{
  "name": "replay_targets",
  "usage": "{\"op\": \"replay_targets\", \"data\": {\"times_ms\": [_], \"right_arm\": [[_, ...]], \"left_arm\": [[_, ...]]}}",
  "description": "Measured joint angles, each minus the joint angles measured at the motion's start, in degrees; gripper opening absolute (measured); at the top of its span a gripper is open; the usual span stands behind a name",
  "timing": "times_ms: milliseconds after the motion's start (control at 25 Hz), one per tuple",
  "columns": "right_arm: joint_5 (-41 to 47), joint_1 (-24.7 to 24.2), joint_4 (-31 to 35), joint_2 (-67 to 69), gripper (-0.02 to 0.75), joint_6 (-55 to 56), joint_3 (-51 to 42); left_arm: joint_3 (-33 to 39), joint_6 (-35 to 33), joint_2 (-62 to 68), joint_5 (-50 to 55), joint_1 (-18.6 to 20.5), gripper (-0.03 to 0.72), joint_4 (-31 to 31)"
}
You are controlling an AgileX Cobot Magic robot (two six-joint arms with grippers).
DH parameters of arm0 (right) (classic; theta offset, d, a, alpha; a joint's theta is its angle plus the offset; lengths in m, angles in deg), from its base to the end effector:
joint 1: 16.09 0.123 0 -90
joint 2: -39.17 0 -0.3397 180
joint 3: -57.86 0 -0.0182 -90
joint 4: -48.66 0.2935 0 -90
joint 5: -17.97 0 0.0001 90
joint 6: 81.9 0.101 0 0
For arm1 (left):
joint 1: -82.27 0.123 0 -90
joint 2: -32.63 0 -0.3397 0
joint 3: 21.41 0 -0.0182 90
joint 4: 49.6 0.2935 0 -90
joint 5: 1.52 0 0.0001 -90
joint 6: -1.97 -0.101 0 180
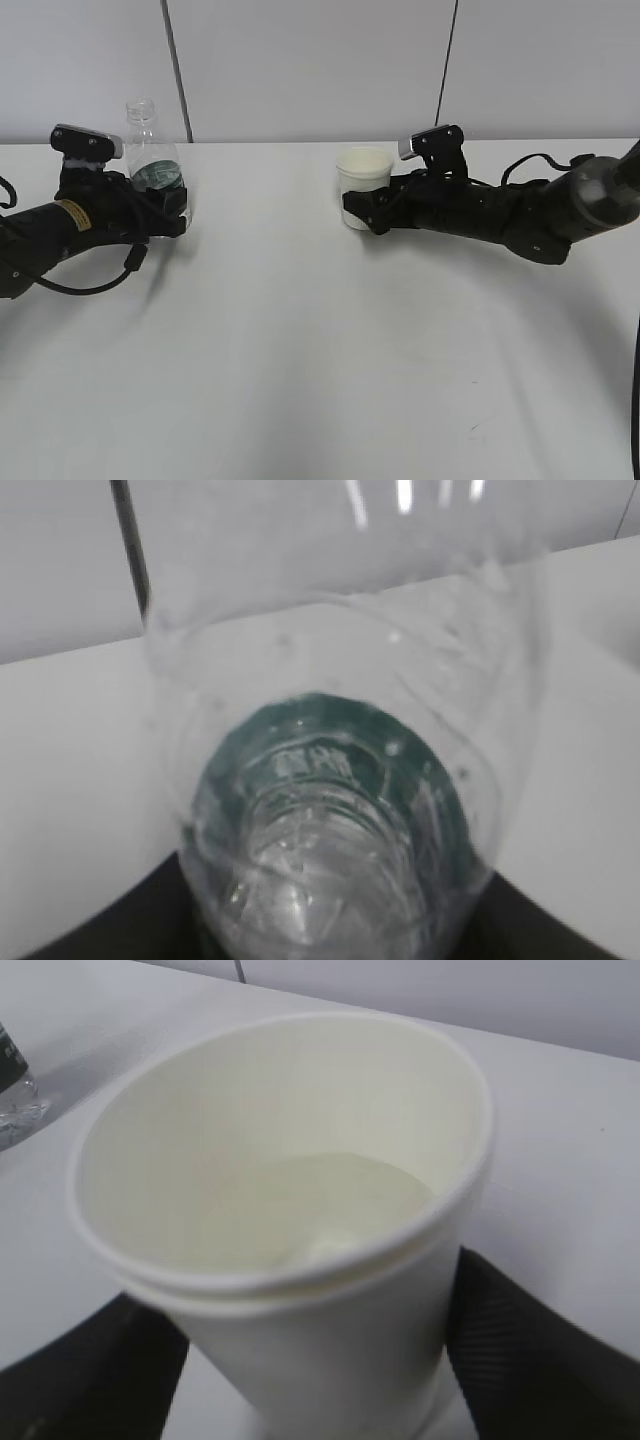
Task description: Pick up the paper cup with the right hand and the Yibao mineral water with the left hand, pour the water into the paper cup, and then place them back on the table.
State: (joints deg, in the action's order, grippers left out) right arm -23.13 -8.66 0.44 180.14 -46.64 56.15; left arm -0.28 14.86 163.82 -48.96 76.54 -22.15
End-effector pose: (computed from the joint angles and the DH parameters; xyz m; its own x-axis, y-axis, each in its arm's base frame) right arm 0.5267 0.1186 0.0808 -0.3305 -0.1179 -0.9364 -0.5920 0.7986 0.1084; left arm 0.4606 -0.0807 0.0973 -0.2637 0.1330 -0.9554 0.4472 0.8944 0.0010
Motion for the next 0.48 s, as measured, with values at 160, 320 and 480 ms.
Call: {"op": "replay_targets", "data": {"times_ms": [160,320,480], "right_arm": [[-0.4,0.0,-0.3,0.0,0.645,0.8,0.0],[-0.4,0.0,-0.9,0.0,0.650,1.2,0.0],[-0.4,0.0,-1.3,0.0,0.650,1.6,0.0]], "left_arm": [[0.0,0.0,0.0,0.1,0.0,0.339,0.0],[0.0,0.0,0.0,0.1,0.0,0.339,0.0],[0.0,0.0,0.0,0.1,0.0,0.339,-0.1]]}}
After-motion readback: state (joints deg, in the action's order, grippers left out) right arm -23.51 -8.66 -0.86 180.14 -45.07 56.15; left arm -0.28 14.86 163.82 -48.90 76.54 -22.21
